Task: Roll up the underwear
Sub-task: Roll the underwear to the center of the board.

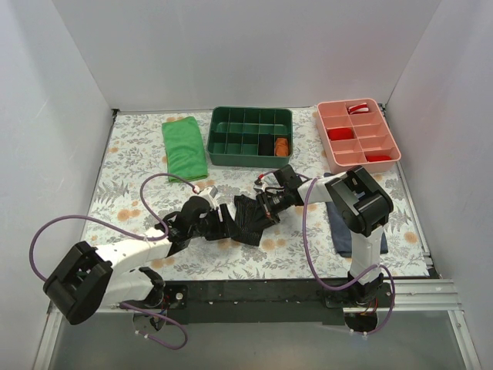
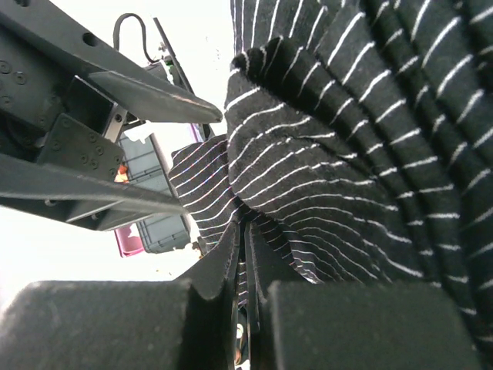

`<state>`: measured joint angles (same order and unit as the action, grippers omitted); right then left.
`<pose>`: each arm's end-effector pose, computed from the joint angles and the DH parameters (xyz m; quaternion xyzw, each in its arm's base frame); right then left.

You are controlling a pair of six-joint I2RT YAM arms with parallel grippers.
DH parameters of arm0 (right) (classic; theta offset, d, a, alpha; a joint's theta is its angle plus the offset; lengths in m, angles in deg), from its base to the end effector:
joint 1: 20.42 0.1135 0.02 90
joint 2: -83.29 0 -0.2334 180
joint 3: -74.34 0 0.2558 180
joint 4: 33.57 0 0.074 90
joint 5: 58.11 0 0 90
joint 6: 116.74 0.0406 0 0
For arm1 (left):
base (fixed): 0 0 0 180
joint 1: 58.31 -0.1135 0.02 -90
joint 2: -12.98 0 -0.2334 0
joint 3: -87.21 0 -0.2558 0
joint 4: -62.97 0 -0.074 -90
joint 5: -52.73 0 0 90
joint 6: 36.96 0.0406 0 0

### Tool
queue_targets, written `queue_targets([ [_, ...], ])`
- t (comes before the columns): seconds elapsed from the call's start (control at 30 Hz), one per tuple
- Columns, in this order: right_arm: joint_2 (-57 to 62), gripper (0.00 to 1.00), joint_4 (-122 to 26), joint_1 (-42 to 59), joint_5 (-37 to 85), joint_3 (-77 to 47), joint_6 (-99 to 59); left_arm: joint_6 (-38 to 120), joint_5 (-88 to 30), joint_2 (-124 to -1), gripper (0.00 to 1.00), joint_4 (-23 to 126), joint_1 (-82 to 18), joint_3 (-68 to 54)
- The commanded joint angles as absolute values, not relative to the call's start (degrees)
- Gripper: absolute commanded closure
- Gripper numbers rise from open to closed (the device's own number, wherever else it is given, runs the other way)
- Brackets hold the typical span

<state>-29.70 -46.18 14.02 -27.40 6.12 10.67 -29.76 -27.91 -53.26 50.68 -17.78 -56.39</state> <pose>0.2638 0.2232 0.0684 0.1172 -0.8375 -0.5276 0.0809 0.1724 -0.1561 0.1233 -0.2976 0.8616 -0.3913 0.1263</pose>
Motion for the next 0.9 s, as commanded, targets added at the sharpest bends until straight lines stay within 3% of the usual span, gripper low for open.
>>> queue_targets([
  [0.0,-30.44,0.99,-47.04,13.94,-26.38,4.96,9.03,-31.68,-28.83,-54.52,0.44,57.05,-17.53,-57.42],
  [0.4,-30.7,0.99,-47.04,13.94,-25.94,5.58,9.03,-32.21,-29.27,-57.25,0.5,58.36,-17.53,-58.48],
  [0.87,-30.62,0.99,-46.08,13.94,-25.24,6.37,9.91,-31.59,-29.1,-57.59,0.64,58.98,-17.53,-58.48],
])
